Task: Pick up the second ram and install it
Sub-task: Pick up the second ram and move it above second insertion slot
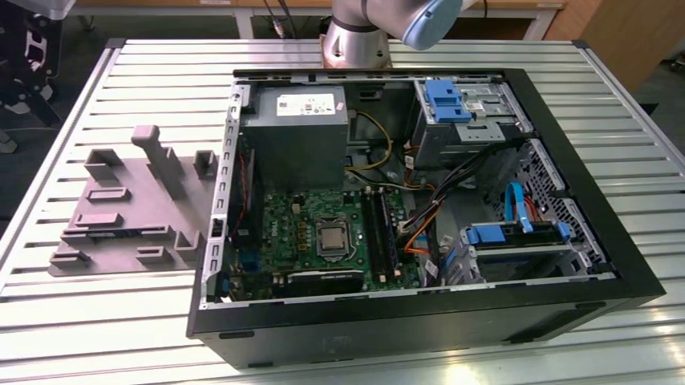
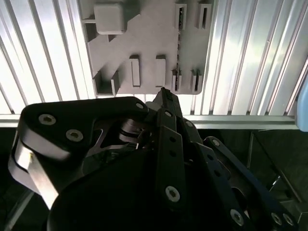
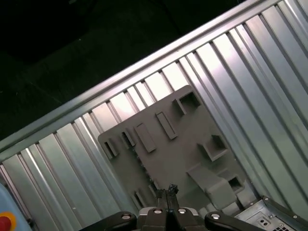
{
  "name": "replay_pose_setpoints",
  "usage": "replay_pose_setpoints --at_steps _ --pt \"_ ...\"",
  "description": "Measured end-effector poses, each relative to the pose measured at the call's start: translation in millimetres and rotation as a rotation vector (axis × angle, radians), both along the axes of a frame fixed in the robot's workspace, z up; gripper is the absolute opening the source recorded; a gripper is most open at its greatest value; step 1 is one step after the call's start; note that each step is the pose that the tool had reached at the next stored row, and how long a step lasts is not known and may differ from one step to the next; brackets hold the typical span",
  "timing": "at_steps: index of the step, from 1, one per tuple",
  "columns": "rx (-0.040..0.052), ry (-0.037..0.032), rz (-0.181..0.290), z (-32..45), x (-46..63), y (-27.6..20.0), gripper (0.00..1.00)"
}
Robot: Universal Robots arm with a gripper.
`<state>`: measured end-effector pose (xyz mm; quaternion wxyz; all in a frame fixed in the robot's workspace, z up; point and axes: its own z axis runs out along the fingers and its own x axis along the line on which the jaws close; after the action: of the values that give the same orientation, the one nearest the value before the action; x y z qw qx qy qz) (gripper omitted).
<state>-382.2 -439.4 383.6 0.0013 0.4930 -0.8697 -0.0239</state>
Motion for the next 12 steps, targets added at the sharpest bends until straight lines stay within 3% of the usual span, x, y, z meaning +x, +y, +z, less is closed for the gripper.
replay_pose_setpoints --at_steps 6,12 --pt "0.0002 -0.0014 0.062 -2.6 -0.3 -0.1 0.11" --pt "0.0002 -0.0014 0.077 -7.8 -2.8 -0.7 0.11"
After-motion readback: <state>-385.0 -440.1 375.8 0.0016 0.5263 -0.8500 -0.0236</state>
